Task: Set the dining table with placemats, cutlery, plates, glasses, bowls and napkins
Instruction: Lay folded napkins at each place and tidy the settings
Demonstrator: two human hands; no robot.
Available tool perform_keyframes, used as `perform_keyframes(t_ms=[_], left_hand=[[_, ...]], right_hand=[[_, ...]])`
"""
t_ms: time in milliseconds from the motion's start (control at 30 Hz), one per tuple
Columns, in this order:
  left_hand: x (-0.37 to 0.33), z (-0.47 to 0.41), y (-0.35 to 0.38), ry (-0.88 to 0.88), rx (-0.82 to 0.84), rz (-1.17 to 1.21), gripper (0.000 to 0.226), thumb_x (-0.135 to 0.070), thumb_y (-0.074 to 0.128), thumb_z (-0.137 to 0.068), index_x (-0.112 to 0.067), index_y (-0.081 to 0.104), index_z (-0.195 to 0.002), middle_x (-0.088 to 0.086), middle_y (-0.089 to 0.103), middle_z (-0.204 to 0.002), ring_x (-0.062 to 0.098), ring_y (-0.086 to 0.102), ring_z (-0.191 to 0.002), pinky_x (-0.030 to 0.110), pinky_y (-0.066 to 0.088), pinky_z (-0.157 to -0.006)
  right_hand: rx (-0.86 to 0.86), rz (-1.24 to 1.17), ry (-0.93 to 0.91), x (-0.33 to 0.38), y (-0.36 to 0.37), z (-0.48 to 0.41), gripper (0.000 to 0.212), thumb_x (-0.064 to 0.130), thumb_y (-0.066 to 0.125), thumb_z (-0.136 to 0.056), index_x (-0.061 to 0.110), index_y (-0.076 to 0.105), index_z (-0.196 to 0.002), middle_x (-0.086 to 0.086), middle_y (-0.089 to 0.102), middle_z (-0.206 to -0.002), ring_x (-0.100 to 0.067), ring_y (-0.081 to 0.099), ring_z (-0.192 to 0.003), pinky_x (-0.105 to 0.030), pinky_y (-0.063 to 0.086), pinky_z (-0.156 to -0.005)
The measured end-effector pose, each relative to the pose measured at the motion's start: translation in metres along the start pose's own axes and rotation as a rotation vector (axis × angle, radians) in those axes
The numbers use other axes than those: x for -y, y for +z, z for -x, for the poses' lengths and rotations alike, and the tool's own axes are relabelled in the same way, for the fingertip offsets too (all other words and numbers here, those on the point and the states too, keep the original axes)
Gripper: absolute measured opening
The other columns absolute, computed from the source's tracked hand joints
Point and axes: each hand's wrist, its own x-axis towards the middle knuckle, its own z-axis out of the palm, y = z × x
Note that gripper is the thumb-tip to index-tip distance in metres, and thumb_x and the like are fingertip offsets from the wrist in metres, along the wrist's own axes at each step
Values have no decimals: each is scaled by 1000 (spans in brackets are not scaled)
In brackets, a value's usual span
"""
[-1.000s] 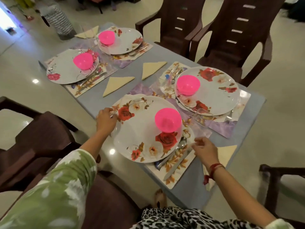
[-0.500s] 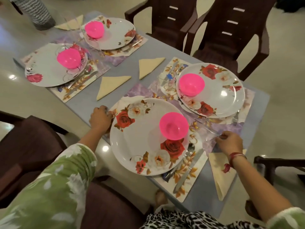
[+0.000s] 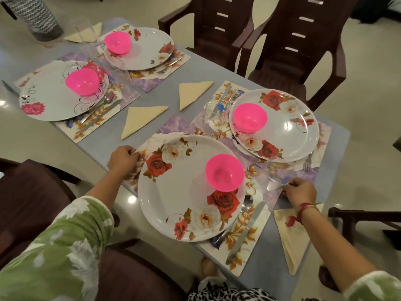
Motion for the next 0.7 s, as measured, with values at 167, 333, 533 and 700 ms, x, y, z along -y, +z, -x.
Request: perform_keyframes(t_ms=[167, 333, 533, 700], left_hand=[[2, -9, -9, -13, 4, 51, 12, -24, 60, -91, -18, 63, -81, 10, 66, -83, 30, 62, -83, 45, 52, -85], [4, -14, -12, -15, -3, 79, 11, -22, 61, -91, -13, 63, -85, 11, 65, -85, 30, 62, -85, 39, 51, -79], [7, -8, -14, 67, -167, 23, 27, -34, 69, -84, -19, 60, -106, 6, 62, -105, 29, 56, -103, 48, 49, -88], [-22, 27, -1, 161, -254, 5, 37, -32, 66, -84, -16, 61, -117, 12, 58, -116, 34, 49, -112, 49, 44, -92]], right_hand=[[8, -93, -5, 12, 10, -1, 12, 10, 62, -89, 7, 70, -81, -11, 65, -79, -27, 59, -80, -30, 48, -77], [15, -109, -16, 20, 19, -3, 10, 9, 64, -87, 7, 70, -80, -13, 66, -81, -25, 57, -78, -35, 52, -83], [-15, -151, -102, 14, -3, 6, 4, 16, 68, -85, 15, 68, -89, -4, 65, -85, -19, 58, -81, -28, 47, -78], [-93, -50, -202, -26, -37, 5, 7, 11, 71, -81, 9, 70, -88, -9, 66, -83, -29, 62, -83, -30, 46, -78]])
